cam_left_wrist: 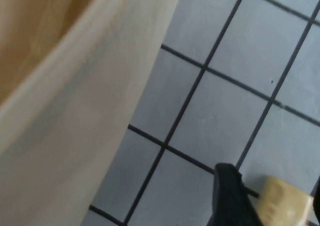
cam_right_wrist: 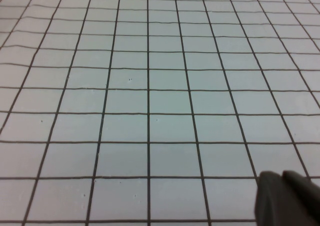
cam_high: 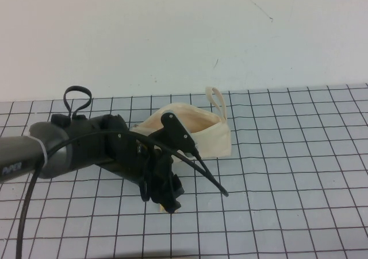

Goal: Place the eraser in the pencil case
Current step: Pick up the eraser from the table

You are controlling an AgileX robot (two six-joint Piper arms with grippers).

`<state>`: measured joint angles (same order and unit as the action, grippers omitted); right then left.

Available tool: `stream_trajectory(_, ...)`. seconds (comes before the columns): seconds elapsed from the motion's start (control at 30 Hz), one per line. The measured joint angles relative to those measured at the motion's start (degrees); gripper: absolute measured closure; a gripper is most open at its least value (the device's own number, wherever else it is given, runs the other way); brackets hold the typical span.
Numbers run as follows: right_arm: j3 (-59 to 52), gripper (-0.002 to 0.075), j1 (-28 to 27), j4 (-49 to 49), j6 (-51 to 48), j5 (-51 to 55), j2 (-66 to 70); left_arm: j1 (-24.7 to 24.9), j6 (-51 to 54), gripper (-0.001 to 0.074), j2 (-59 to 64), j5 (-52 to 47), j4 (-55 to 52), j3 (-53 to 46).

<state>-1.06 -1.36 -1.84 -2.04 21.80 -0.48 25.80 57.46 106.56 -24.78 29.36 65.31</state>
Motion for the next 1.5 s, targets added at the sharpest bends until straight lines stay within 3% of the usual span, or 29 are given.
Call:
stream_trajectory(0.23,0.0,0.0727,0.0,0.04,0.0,0.0,0.0,0.0,0.01,0.0412,2.03,-0.91,-1.28,0.96)
stream_trajectory(0.53,0.0,0.0727,0.0,0.04,0.0,0.0,0.0,0.0,0.01,0.0414,2.71,-8.92,-4.54,0.96)
stream_trajectory(0.93,0.0,0.0727,0.0,0.04,0.0,0.0,0.0,0.0,-0.28,0.0416,3.7,-7.41,-8.04,1.08)
stream_trajectory(1.1,0.0,0.0727,0.0,0.04,0.0,0.0,0.0,0.0,-0.53,0.0455,4.42,-7.99,-8.04,1.32)
stream_trajectory(1.2,0.0,0.0727,0.0,0.04,0.0,0.0,0.0,0.0,-0.87,0.0549,4.32,-8.78,-8.04,1.82)
stream_trajectory(1.5,0.0,0.0727,0.0,0.04,0.0,0.0,0.0,0.0,-1.83,0.0554,-3.0,-19.55,-8.26,9.89)
